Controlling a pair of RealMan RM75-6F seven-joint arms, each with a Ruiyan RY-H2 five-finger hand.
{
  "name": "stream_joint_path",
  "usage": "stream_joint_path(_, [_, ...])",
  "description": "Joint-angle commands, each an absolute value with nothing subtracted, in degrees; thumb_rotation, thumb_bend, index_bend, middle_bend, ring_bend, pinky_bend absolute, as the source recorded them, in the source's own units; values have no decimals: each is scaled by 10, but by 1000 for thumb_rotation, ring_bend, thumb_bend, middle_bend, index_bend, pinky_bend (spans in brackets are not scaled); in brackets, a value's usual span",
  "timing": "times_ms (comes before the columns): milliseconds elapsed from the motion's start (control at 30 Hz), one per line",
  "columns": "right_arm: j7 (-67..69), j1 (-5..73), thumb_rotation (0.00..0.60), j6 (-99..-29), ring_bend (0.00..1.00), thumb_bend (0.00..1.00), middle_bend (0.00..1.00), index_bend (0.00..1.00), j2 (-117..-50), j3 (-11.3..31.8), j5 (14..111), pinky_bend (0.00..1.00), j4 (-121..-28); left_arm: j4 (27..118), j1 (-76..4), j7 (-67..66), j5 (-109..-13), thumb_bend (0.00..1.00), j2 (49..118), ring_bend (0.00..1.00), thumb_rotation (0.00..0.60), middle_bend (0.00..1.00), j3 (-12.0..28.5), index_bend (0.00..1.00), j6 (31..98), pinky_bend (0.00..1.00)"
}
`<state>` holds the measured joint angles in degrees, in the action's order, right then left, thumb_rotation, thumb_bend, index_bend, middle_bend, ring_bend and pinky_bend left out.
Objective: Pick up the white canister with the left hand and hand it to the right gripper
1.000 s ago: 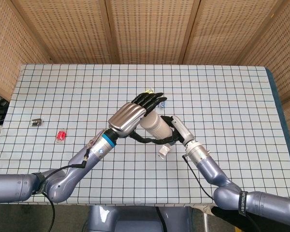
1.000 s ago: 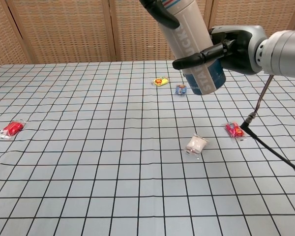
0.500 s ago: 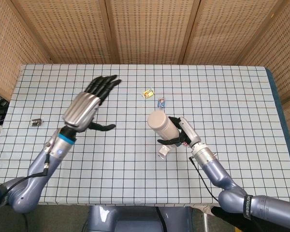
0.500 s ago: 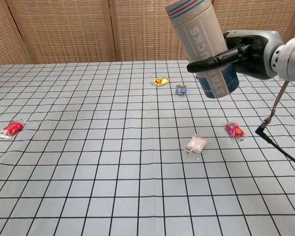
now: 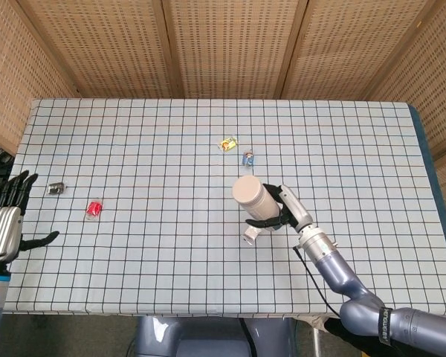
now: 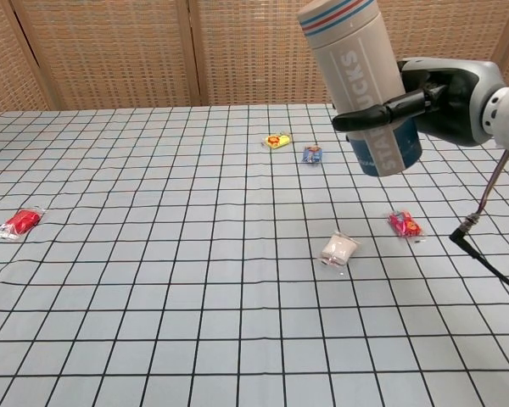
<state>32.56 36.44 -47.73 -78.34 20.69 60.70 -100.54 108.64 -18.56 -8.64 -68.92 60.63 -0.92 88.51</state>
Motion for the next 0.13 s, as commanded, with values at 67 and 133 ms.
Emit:
stream_joint_path(67, [327,361,600,-479,688,584,671,701,-784,205,611,735,-1006,1050,-163,-62,-697,0,624,0,600,0,-19,0,886,0])
stream_joint_path(133, [327,360,600,-481,689,583,671,702,-785,203,615,736,-1005,1039,-159,-57,-702,0,628,0,600,0,-15,0,882,0])
